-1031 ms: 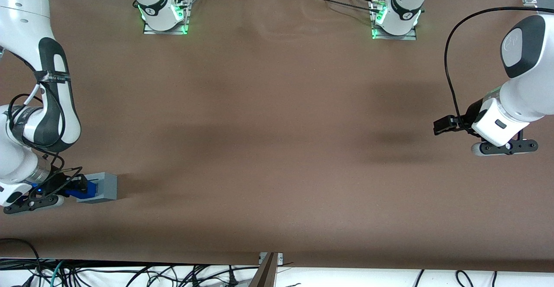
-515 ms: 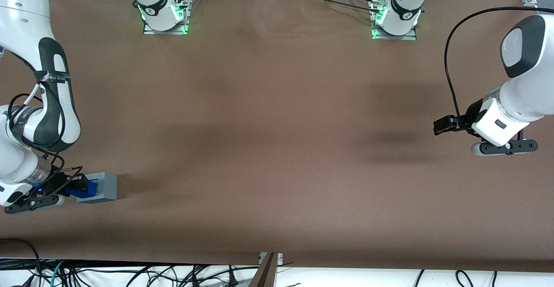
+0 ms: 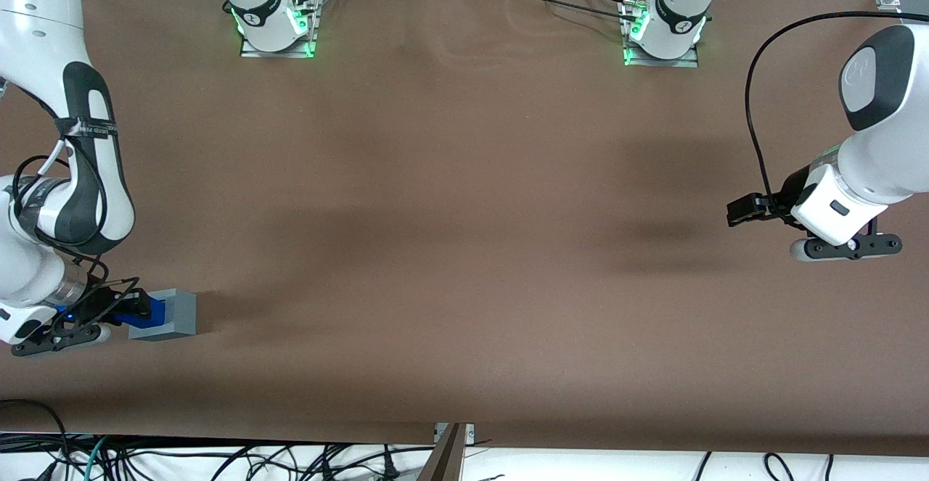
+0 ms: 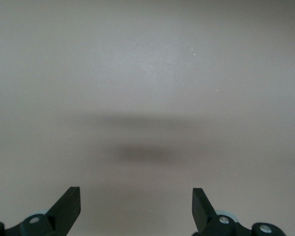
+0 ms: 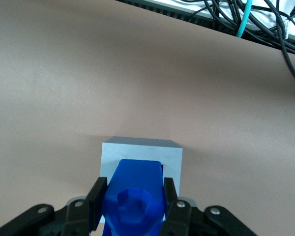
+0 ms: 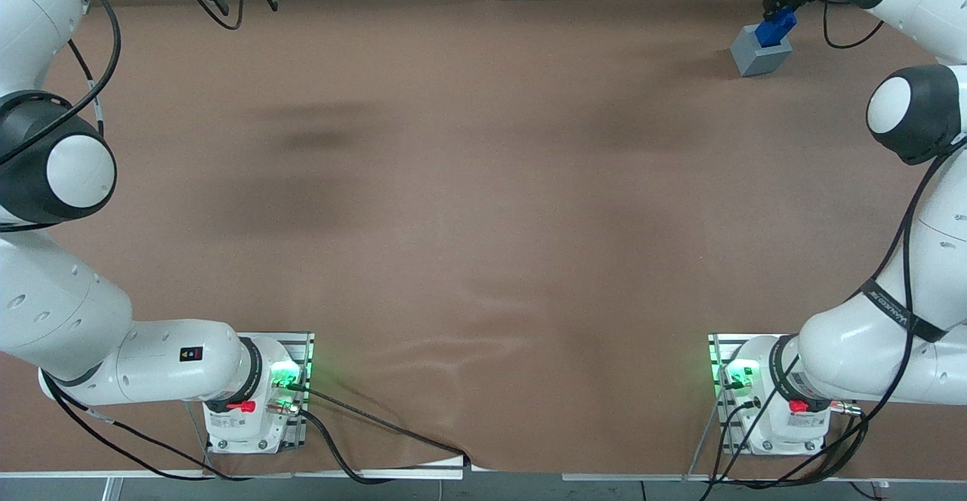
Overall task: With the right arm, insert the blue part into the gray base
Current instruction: 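Lower the blue block into the gray base's hole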
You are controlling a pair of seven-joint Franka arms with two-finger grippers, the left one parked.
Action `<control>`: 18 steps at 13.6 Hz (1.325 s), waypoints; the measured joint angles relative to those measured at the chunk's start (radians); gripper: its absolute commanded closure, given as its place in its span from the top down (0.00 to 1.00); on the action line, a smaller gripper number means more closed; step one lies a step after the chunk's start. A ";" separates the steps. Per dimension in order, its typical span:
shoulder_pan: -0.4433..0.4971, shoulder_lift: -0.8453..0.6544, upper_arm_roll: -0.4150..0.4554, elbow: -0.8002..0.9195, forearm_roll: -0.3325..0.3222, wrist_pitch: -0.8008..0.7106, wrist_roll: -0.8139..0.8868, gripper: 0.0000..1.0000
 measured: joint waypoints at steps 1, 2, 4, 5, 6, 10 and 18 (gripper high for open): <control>0.000 0.000 0.000 0.000 0.000 0.000 0.000 0.57; -0.001 0.000 0.000 0.000 0.003 0.000 0.000 0.59; -0.004 0.000 -0.001 -0.001 0.017 0.000 0.000 0.59; -0.007 0.003 -0.001 -0.006 0.028 -0.008 0.000 0.59; -0.009 0.017 -0.001 -0.022 0.034 -0.012 0.000 0.59; -0.009 0.047 -0.002 -0.022 0.037 0.010 0.000 0.59; -0.002 0.046 0.008 0.001 0.037 0.008 0.000 1.00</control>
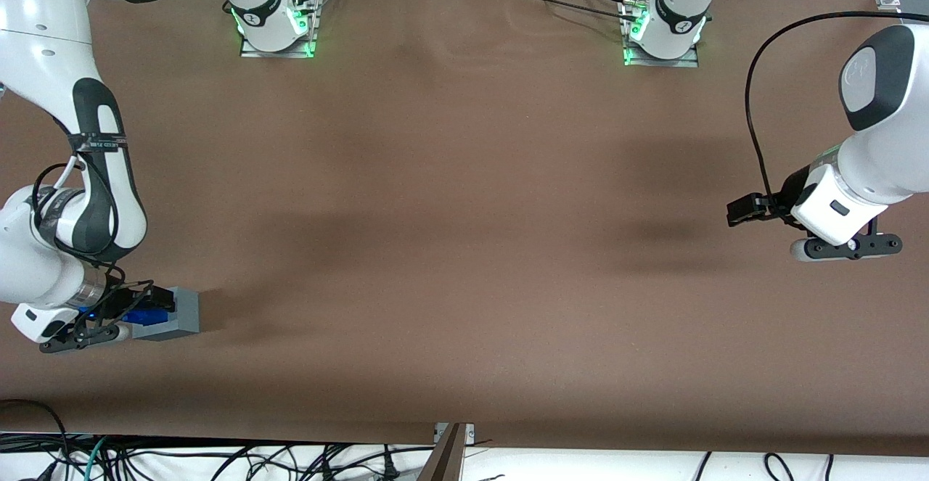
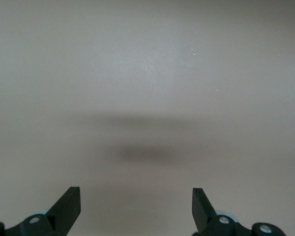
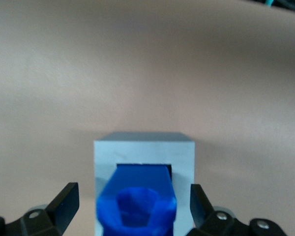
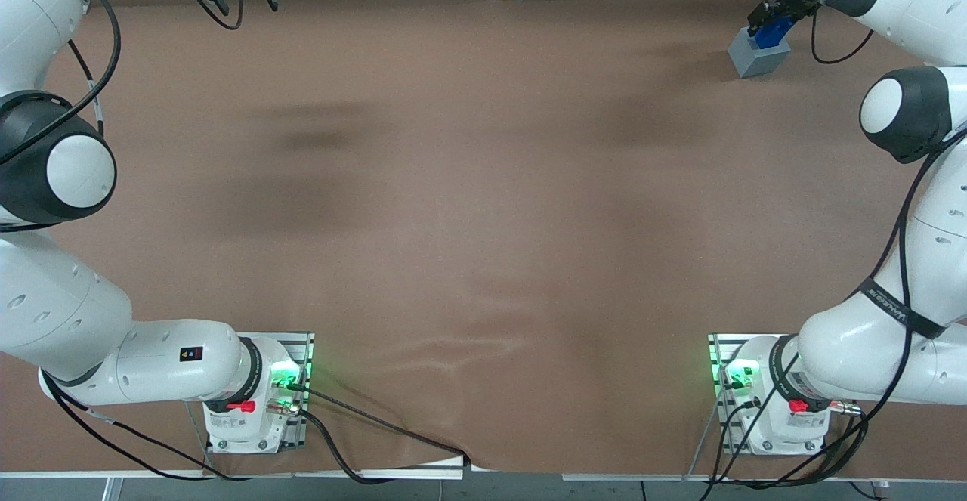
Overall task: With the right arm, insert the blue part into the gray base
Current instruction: 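Lower the blue block into the gray base's hole, then open the right gripper to release the blue block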
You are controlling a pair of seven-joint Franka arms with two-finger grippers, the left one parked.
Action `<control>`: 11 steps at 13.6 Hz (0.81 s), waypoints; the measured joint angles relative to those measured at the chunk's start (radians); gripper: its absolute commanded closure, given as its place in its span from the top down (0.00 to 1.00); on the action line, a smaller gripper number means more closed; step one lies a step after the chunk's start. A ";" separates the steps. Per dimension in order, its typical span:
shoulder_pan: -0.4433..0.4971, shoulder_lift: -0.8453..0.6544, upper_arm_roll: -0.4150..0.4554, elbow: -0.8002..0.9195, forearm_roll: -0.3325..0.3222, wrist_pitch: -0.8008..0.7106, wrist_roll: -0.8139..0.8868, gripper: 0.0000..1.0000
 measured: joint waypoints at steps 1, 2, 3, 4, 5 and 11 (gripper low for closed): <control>0.009 -0.005 0.003 0.014 0.000 -0.011 0.000 1.00; 0.021 -0.017 0.003 0.028 0.000 -0.030 0.000 1.00; 0.035 -0.036 0.003 0.045 0.000 -0.063 0.000 1.00; 0.043 -0.060 0.003 0.057 0.000 -0.103 0.000 1.00; 0.048 -0.089 0.003 0.063 0.000 -0.141 0.000 1.00; 0.049 -0.207 0.003 0.064 0.000 -0.295 -0.003 1.00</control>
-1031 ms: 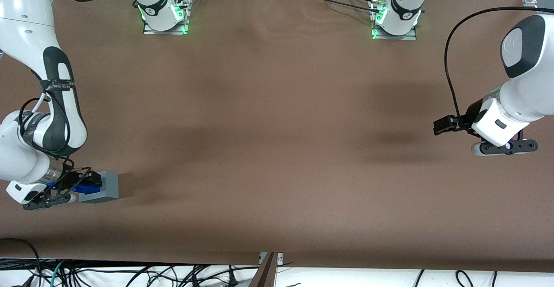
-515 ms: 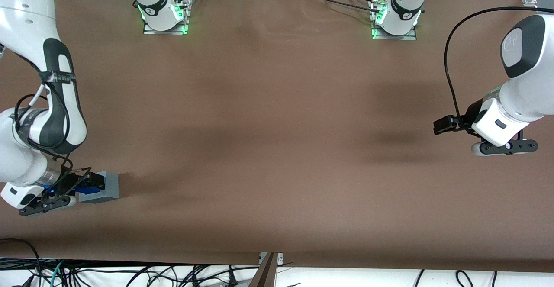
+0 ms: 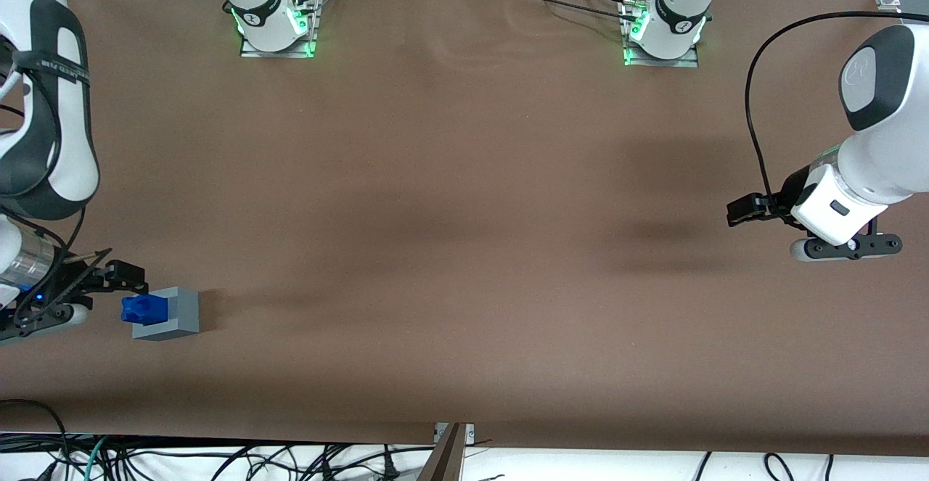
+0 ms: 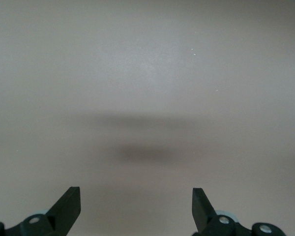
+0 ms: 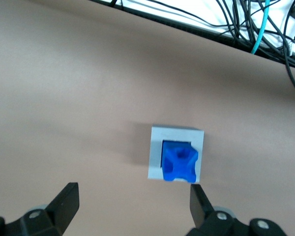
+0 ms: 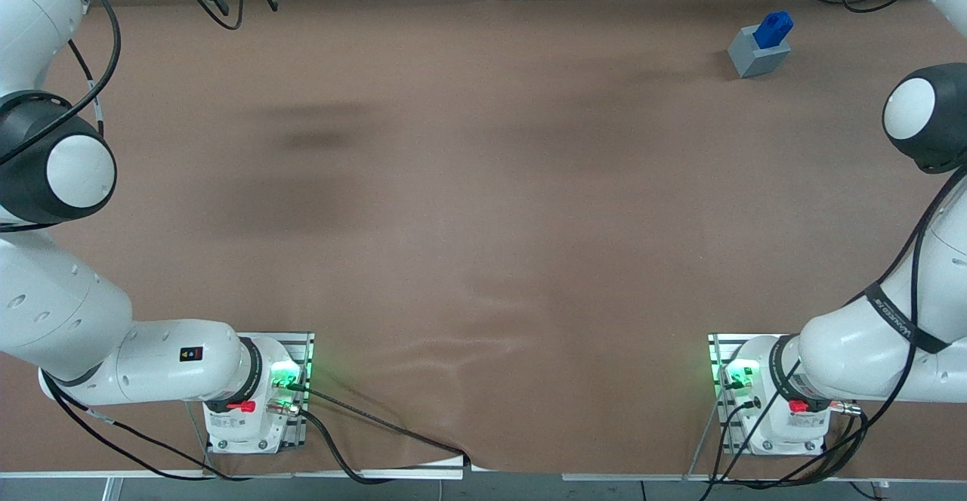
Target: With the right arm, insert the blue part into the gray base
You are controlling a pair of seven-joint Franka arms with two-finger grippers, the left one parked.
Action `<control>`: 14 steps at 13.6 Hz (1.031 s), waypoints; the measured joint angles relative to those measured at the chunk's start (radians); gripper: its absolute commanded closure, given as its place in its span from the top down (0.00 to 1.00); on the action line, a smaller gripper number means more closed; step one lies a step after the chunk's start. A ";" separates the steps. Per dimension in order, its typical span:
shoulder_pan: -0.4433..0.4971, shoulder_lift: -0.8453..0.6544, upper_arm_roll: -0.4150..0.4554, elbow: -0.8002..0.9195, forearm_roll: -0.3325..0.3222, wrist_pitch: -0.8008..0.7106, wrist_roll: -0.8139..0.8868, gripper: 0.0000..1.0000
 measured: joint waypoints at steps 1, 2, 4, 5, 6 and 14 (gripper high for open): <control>0.007 -0.016 0.001 0.000 0.000 -0.017 0.008 1.00; 0.019 -0.034 0.001 0.000 0.000 -0.042 0.043 1.00; 0.047 -0.081 0.001 0.001 0.000 -0.120 0.185 1.00; 0.064 -0.110 0.002 0.000 0.000 -0.152 0.248 1.00; 0.080 -0.140 0.003 -0.007 0.000 -0.180 0.283 1.00; 0.085 -0.357 0.016 -0.146 -0.004 -0.243 0.307 1.00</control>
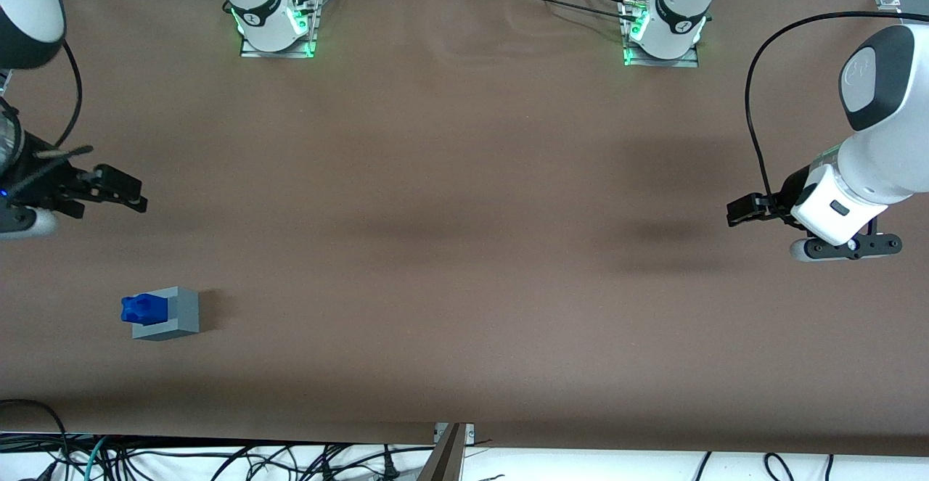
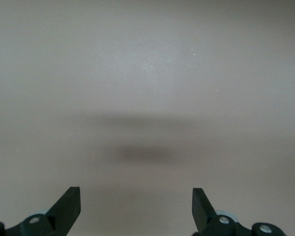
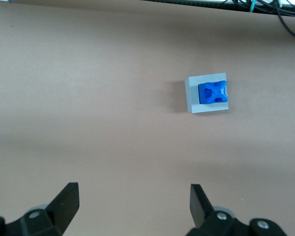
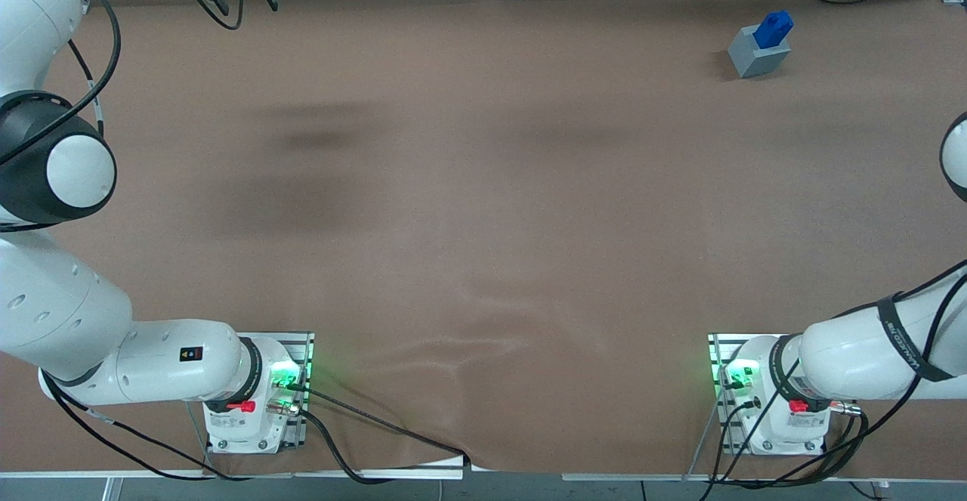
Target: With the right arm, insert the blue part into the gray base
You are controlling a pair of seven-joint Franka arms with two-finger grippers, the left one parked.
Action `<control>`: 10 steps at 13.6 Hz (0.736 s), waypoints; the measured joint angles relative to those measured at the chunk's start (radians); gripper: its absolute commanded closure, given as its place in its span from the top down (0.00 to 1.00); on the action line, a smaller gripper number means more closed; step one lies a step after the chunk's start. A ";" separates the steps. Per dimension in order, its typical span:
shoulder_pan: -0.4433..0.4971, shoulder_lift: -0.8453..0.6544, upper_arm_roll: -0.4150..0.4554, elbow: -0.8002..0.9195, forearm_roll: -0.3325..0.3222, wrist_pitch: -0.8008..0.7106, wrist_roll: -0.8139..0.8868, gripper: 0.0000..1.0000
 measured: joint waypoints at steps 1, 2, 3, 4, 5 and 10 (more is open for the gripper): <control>-0.001 -0.019 0.000 -0.021 -0.006 0.000 0.000 1.00; -0.003 -0.036 0.000 -0.045 -0.010 -0.001 0.000 1.00; -0.008 -0.052 0.000 -0.075 -0.012 -0.001 0.000 1.00; -0.013 -0.068 -0.001 -0.106 -0.016 -0.001 0.000 1.00; -0.018 -0.078 -0.001 -0.127 -0.026 -0.001 0.000 1.00; -0.023 -0.082 -0.002 -0.137 -0.049 0.001 0.000 1.00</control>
